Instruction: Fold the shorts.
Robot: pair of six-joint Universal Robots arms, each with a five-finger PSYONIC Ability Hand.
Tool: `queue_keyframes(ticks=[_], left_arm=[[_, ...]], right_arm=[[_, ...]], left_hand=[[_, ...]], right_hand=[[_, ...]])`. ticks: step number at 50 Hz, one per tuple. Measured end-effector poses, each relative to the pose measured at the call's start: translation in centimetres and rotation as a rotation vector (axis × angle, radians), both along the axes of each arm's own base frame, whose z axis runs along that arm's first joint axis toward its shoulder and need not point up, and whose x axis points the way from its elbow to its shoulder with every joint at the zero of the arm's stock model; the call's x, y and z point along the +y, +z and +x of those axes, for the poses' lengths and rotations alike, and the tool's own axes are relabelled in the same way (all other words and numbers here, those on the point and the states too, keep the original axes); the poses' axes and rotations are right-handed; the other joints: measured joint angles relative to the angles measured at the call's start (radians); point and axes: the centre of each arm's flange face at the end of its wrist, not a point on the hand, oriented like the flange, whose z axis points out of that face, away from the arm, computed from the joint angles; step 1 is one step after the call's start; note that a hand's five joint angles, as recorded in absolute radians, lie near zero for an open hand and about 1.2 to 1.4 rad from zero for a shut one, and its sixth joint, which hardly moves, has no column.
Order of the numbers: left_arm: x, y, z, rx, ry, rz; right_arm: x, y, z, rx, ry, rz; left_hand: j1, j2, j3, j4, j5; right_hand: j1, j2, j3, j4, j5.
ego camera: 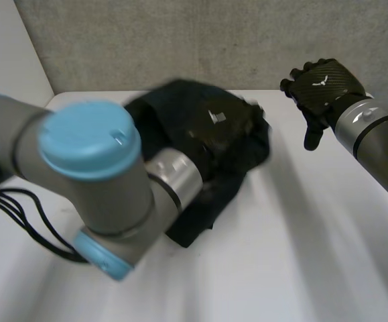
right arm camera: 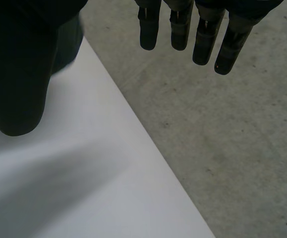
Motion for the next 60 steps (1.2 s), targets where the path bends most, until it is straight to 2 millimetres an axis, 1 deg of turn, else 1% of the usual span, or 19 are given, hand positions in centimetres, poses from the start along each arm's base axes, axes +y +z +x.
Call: queue_keyframes(ticks=[1,4,7,11,16,18,21,25,28,29,31,32,36,37,41,42,47,52,60], left_arm=[[0.3,-0.4,-0.1,-0.013,-0.009,0.01],[1.3,-1.4,0.0,-0.056,-0.028,0.037],[1.4,-0.9,0.4,-0.067,-0.019,0.039],[0.1,1.7,2.5,-0.046,0.05,0.015],[-1.7,5.7,5.9,0.014,0.163,-0.037],[-2.2,6.7,7.0,0.032,0.197,-0.055],[-3.0,7.8,8.6,0.051,0.245,-0.077],[-4.3,8.1,10.3,0.054,0.306,-0.083],[-5.1,7.6,11.1,0.045,0.338,-0.074],[-5.6,7.0,11.4,0.033,0.355,-0.059],[-6.2,6.1,11.7,0.017,0.376,-0.04],[-6.9,4.8,12.0,-0.006,0.406,-0.011],[-8.2,2.2,13.0,-0.057,0.502,0.052],[-8.8,1.1,13.6,-0.078,0.556,0.078],[-9.6,-1.4,15.2,-0.128,0.68,0.135],[-9.6,-1.6,15.3,-0.133,0.689,0.14],[-9.8,-3.7,16.5,-0.169,0.754,0.187],[-9.9,-5.5,16.9,-0.188,0.74,0.224],[-8.9,-7.0,15.9,-0.213,0.647,0.269]], right_arm=[[-0.1,0.1,-0.1,-0.001,-0.004,-0.003],[-0.3,0.3,-0.3,-0.006,-0.016,-0.014],[-0.5,0.4,-0.4,-0.008,-0.023,-0.019],[-0.8,0.6,-0.6,-0.015,-0.031,-0.027],[-0.7,0.9,-0.6,-0.043,-0.03,-0.021],[-0.6,1.0,-0.6,-0.058,-0.03,-0.015],[-0.3,1.2,-0.5,-0.091,-0.03,0.003],[0.4,1.0,-0.3,-0.133,-0.023,0.056],[1.0,0.8,0.1,-0.16,-0.008,0.1],[1.7,0.5,0.6,-0.185,0.014,0.141],[2.1,0.2,1.0,-0.201,0.031,0.168],[3.0,-0.6,1.9,-0.236,0.073,0.235],[4.3,-2.2,3.7,-0.273,0.138,0.331],[4.8,-2.9,4.4,-0.281,0.163,0.361],[6.4,-4.4,6.4,-0.272,0.229,0.408],[6.6,-4.6,6.6,-0.27,0.236,0.411],[9.2,-6.3,8.3,-0.201,0.31,0.434],[11.6,-7.2,8.2,-0.089,0.362,0.411],[14.1,-8.6,5.9,0.163,0.424,0.326]], left_hand=[[-0.055,-0.057,-0.066,-0.065,-0.066],[-0.093,-0.128,-0.14,-0.133,-0.141],[-0.102,-0.141,-0.155,-0.147,-0.158],[-0.105,-0.149,-0.155,-0.152,-0.16],[-0.135,-0.171,-0.177,-0.175,-0.182],[-0.145,-0.181,-0.187,-0.187,-0.193],[-0.165,-0.2,-0.208,-0.207,-0.213],[-0.17,-0.209,-0.216,-0.218,-0.223],[-0.17,-0.209,-0.216,-0.218,-0.223],[-0.171,-0.209,-0.216,-0.218,-0.223],[-0.171,-0.209,-0.216,-0.218,-0.223],[-0.171,-0.209,-0.216,-0.218,-0.223],[-0.171,-0.209,-0.216,-0.218,-0.223],[-0.171,-0.209,-0.216,-0.218,-0.223],[-0.171,-0.209,-0.216,-0.218,-0.223],[-0.171,-0.209,-0.216,-0.218,-0.223],[-0.171,-0.209,-0.216,-0.218,-0.223],[-0.17,-0.209,-0.216,-0.218,-0.223],[-0.168,-0.207,-0.214,-0.216,-0.209]], right_hand=[[0.0,0.0,0.0,0.0,0.0],[0.0,0.0,0.0,0.0,0.0],[0.0,0.0,0.0,0.0,0.0],[0.0,0.0,0.0,0.0,0.0],[0.0,0.0,0.0,0.0,0.0],[0.0,0.0,0.0,0.0,0.0],[0.0,0.0,0.0,0.0,0.0],[0.0,0.0,0.0,0.0,0.0],[0.0,0.0,0.0,0.0,0.0],[0.0,0.0,0.0,0.0,0.0],[0.0,0.0,0.0,0.0,0.0],[0.0,0.0,0.0,0.0,0.0],[0.0,0.0,0.0,0.0,0.0],[0.0,0.0,0.0,0.0,0.0],[0.0,0.0,0.0,0.0,0.0],[0.0,0.0,0.0,0.0,0.0],[0.0,0.0,0.0,0.0,0.0],[0.0,0.0,0.0,0.0,0.0],[0.0,0.002,0.004,0.0,0.0]])
